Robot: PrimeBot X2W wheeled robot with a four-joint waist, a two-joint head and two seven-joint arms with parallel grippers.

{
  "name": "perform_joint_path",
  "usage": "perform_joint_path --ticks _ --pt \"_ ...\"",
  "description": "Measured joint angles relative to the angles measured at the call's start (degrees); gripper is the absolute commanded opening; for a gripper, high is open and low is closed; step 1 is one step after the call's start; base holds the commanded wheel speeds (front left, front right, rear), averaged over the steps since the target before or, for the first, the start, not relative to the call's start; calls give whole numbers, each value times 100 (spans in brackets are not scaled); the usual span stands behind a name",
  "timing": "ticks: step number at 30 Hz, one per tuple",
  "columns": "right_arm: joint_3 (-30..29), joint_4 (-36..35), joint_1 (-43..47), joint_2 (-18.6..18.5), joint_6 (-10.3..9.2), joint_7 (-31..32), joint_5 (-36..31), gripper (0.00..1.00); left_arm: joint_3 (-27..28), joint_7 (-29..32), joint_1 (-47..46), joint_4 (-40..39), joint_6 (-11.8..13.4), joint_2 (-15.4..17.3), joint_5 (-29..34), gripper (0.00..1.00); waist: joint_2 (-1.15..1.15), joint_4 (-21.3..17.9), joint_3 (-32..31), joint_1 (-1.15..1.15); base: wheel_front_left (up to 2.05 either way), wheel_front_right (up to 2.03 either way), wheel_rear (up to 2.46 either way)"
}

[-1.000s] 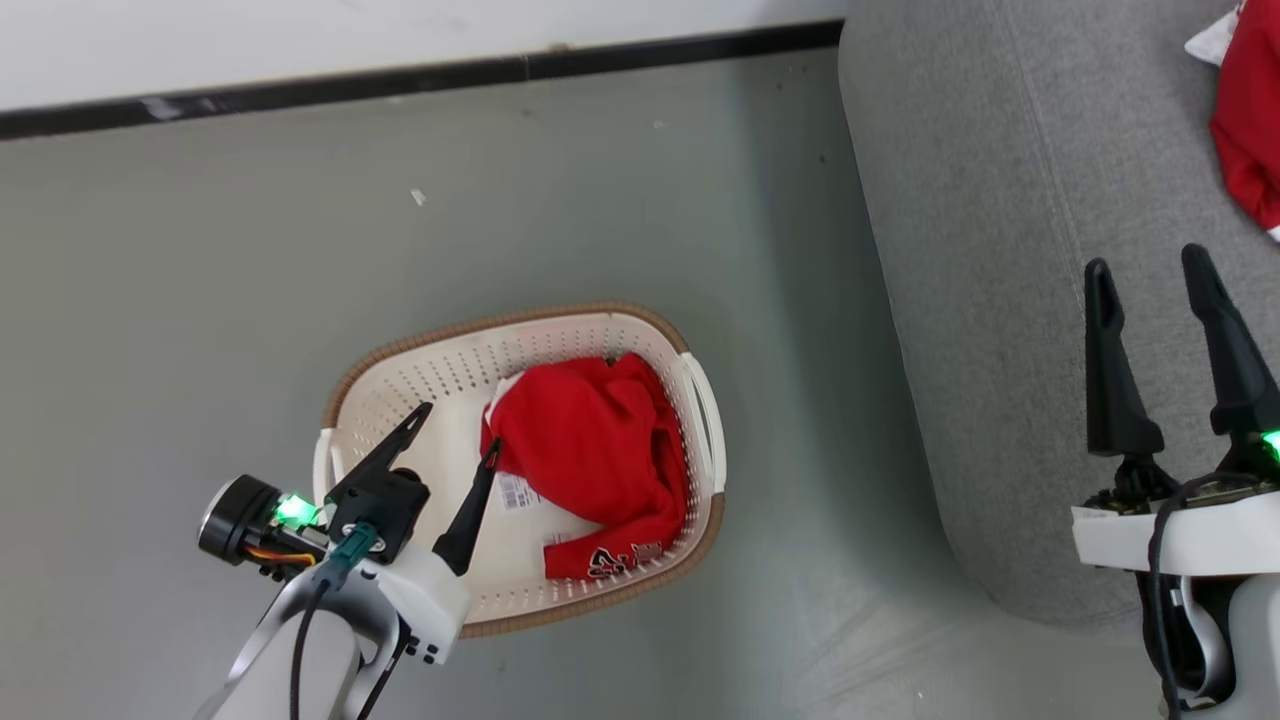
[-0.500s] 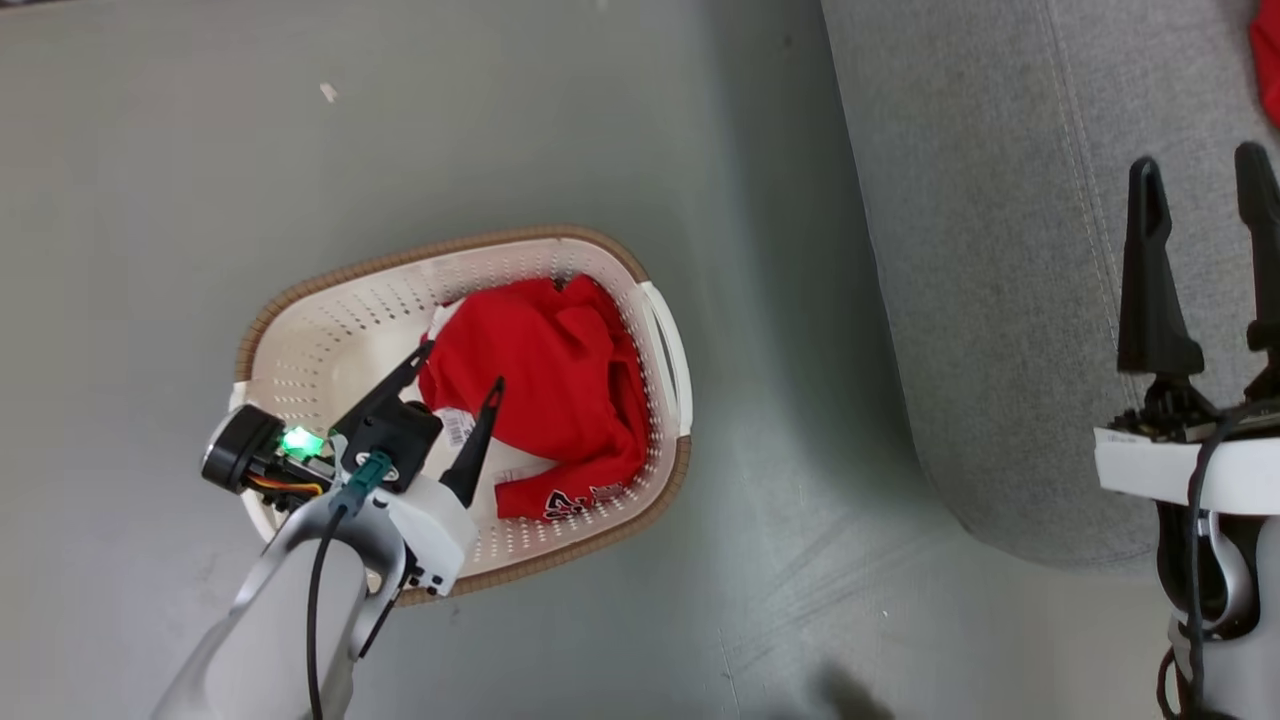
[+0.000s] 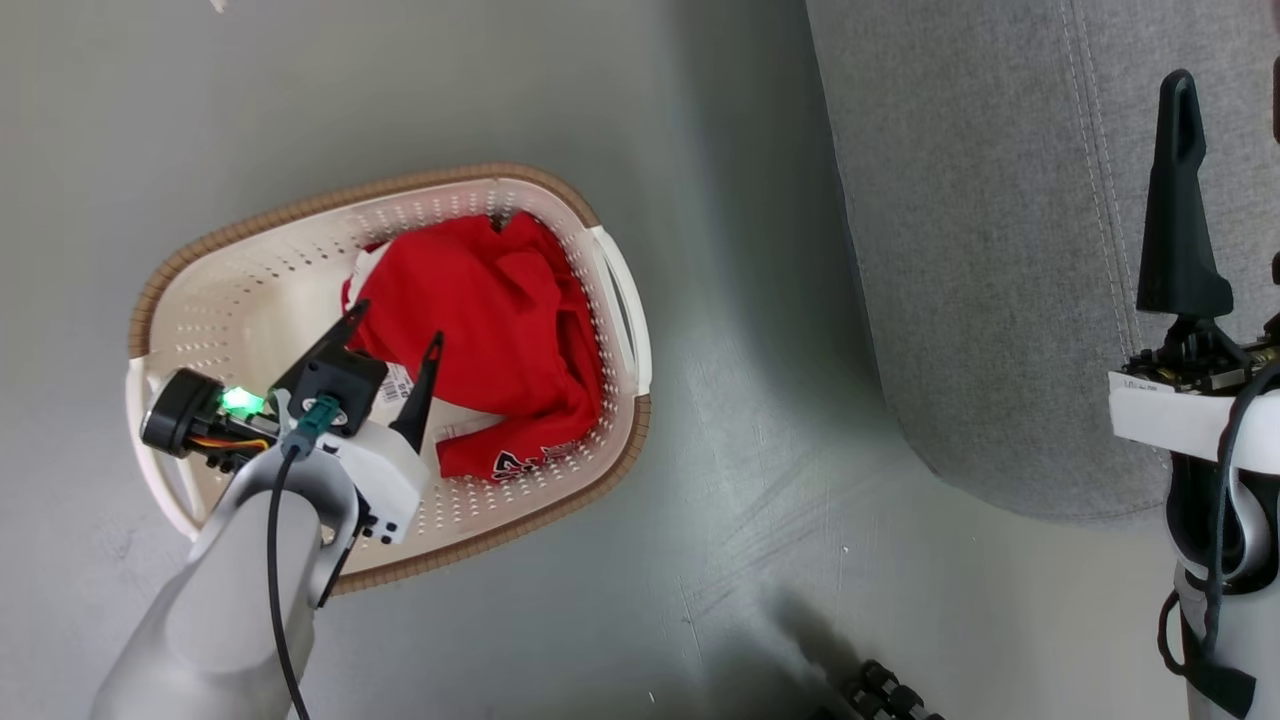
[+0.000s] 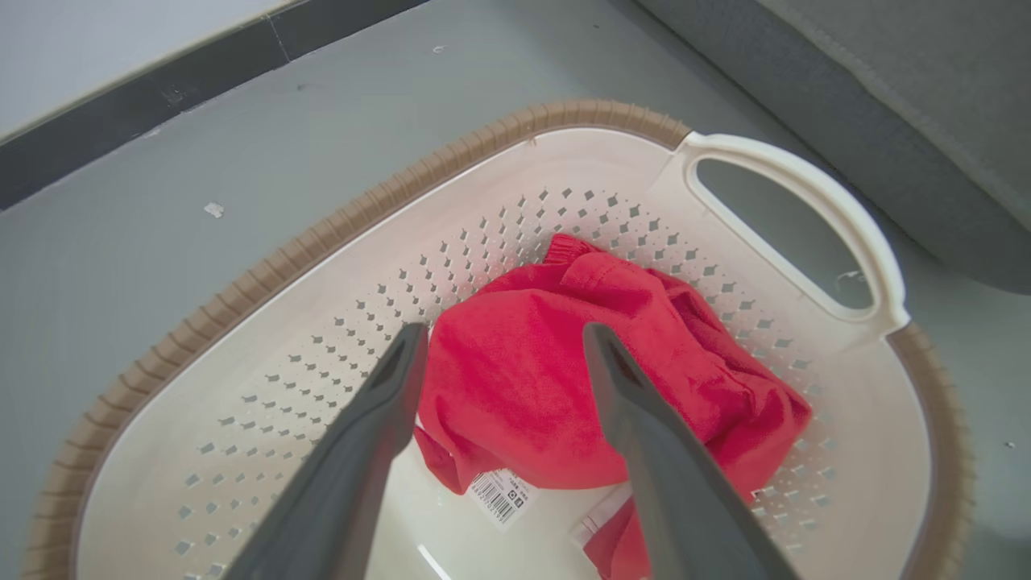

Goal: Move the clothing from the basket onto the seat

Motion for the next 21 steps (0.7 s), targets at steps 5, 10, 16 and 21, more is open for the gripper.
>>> perform_joint_path --ticks 5,10,16,21 --pt "24 -1 -156 1 0 0 98 100 27 0 -183 213 23 103 27 100 0 -107 232 0 0 0 0" --pt "65 0 -310 0 0 0 153 100 47 1 -380 427 58 186 60 100 0 -196 447 0 0 0 0" --pt "88 -1 -461 0 0 0 186 100 112 2 -590 698 129 218 93 100 0 -280 678 0 0 0 0" --pt "99 1 -547 0 0 0 187 100 235 8 -739 931 211 276 91 100 0 -328 843 0 0 0 0"
